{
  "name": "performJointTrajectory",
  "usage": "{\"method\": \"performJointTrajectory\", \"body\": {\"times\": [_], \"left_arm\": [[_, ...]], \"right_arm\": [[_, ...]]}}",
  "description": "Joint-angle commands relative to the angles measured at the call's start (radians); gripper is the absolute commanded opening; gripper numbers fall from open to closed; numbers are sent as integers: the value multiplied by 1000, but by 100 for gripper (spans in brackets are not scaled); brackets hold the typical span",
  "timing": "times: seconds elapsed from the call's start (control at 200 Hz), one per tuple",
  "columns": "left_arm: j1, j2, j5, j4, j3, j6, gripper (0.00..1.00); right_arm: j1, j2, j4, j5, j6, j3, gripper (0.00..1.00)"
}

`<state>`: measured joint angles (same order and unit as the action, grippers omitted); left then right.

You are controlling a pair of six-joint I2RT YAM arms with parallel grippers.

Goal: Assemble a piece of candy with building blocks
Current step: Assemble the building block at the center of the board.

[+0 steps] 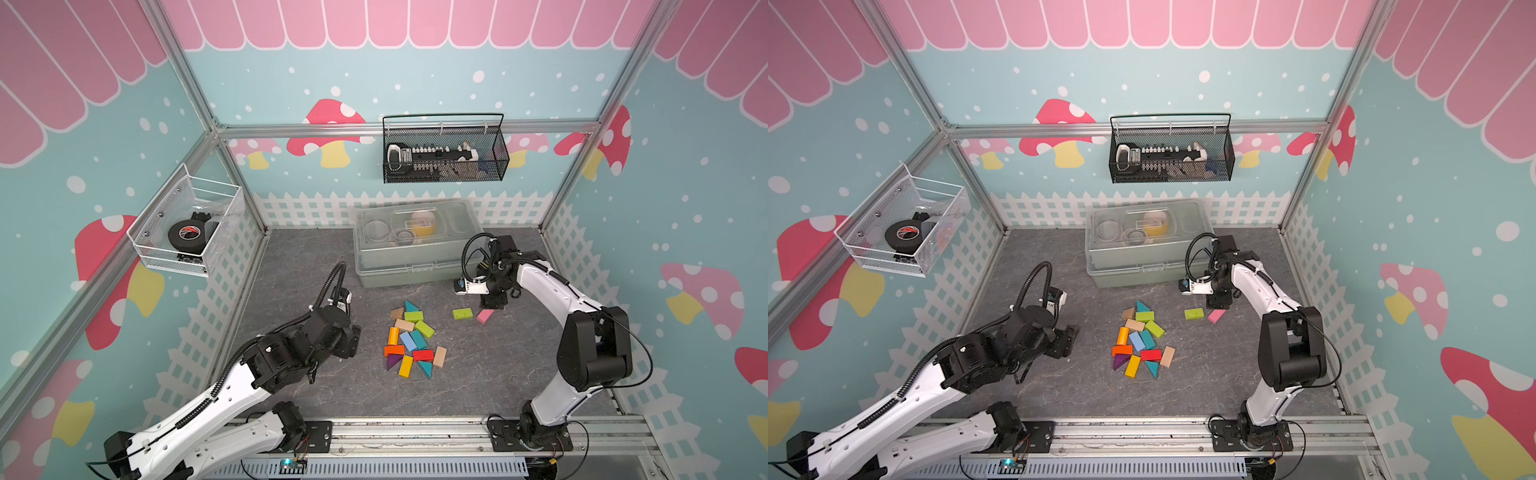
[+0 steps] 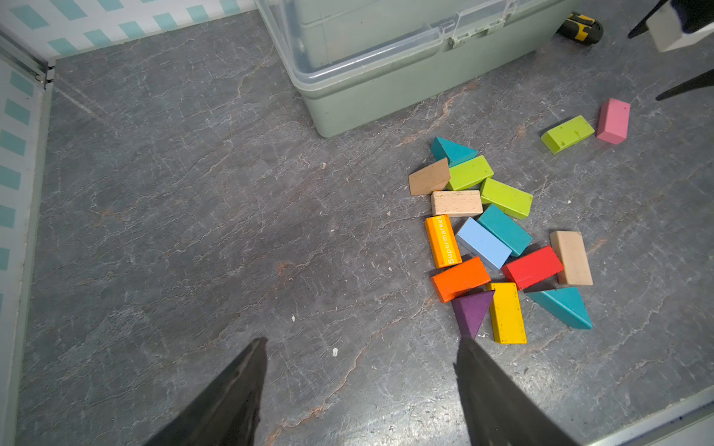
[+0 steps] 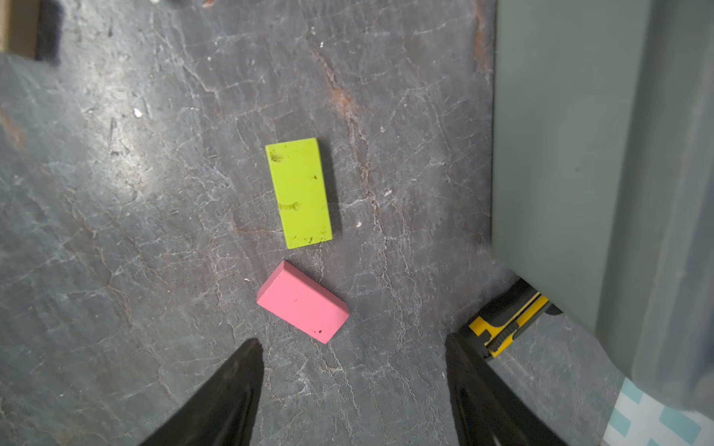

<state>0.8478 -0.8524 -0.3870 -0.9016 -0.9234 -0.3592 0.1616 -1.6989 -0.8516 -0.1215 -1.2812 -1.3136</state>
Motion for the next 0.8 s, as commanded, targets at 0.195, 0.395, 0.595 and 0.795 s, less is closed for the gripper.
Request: {"method": "performJointTrajectory", "body": {"times": [0.195, 0.395, 0.595, 0.795], "left_arm": [[14, 56, 31, 1, 15, 15, 77], [16, 56, 30, 0, 15, 17, 77], [16, 68, 4, -3, 15, 11, 77], [16, 60, 11, -4, 15, 13, 77]], "right_arm": [[-17, -84, 54, 57, -181, 44, 78], [-26, -158, 77, 52, -217, 33, 75], [-46, -172, 128, 56, -235, 68, 75], [-61, -162, 140, 40, -227, 86, 75]]}}
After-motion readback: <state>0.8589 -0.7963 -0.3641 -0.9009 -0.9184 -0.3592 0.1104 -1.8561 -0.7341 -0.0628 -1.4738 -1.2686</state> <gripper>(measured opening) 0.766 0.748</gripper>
